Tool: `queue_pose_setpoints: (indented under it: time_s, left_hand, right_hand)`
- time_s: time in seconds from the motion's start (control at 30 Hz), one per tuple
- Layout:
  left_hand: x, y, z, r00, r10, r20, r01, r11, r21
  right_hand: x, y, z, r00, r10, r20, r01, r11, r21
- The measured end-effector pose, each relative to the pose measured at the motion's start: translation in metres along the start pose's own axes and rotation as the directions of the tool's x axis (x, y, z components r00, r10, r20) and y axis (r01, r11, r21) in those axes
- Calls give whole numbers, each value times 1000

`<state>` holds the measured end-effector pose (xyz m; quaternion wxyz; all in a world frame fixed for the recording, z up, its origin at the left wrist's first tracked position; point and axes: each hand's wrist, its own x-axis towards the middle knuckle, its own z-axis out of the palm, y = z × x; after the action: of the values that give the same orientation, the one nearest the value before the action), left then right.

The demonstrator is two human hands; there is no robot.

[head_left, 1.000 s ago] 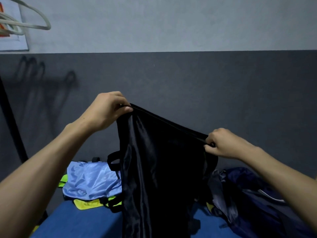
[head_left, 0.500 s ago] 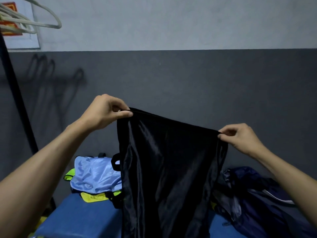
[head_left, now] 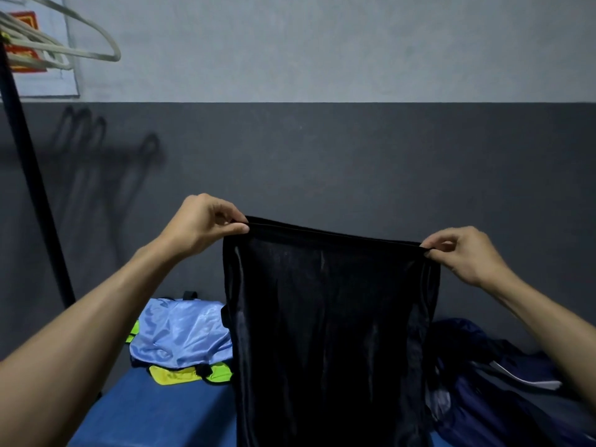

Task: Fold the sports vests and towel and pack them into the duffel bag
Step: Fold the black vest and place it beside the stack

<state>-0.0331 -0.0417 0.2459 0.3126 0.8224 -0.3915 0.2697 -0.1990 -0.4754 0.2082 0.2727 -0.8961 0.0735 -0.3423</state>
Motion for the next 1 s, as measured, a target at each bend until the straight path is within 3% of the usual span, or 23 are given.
queue_pose_setpoints:
  time_s: [0.1, 0.23, 0.4, 0.6, 0.67, 0.73, 0.87, 1.0]
  left_hand:
    - [-1, 0, 0, 995, 65, -75, -57, 992, 110]
    - [0, -3, -2, 992, 55, -112, -40, 991, 128]
    - [1, -11, -14, 998, -41, 53, 49, 986, -160]
    - [-4, -22, -24, 994, -13, 106, 18, 999, -44]
    - [-4, -22, -26, 989, -71, 129, 90, 985, -149]
    - [-7, -23, -27, 971, -135, 199, 201, 910, -362]
    - [-13, -27, -31, 924, -164, 345, 342, 759, -554]
    - [-13, -21, -32, 929, -178, 325, 330, 796, -507]
  right_hand:
    - [0, -4, -7, 995, 46, 90, -46, 999, -8]
    - [4, -5, -14, 974, 128, 186, -160, 972, 169]
    - [6, -2, -21, 936, 160, 314, -254, 923, 287]
    - [1, -6, -32, 898, 111, 426, -332, 807, 488]
    - [2, -8, -31, 900, 104, 424, -347, 758, 552]
    - [2, -8, -32, 898, 80, 433, -351, 723, 595]
    - [3, -7, -32, 893, 109, 436, -345, 788, 511]
    - [0, -10, -34, 851, 167, 497, -352, 885, 306]
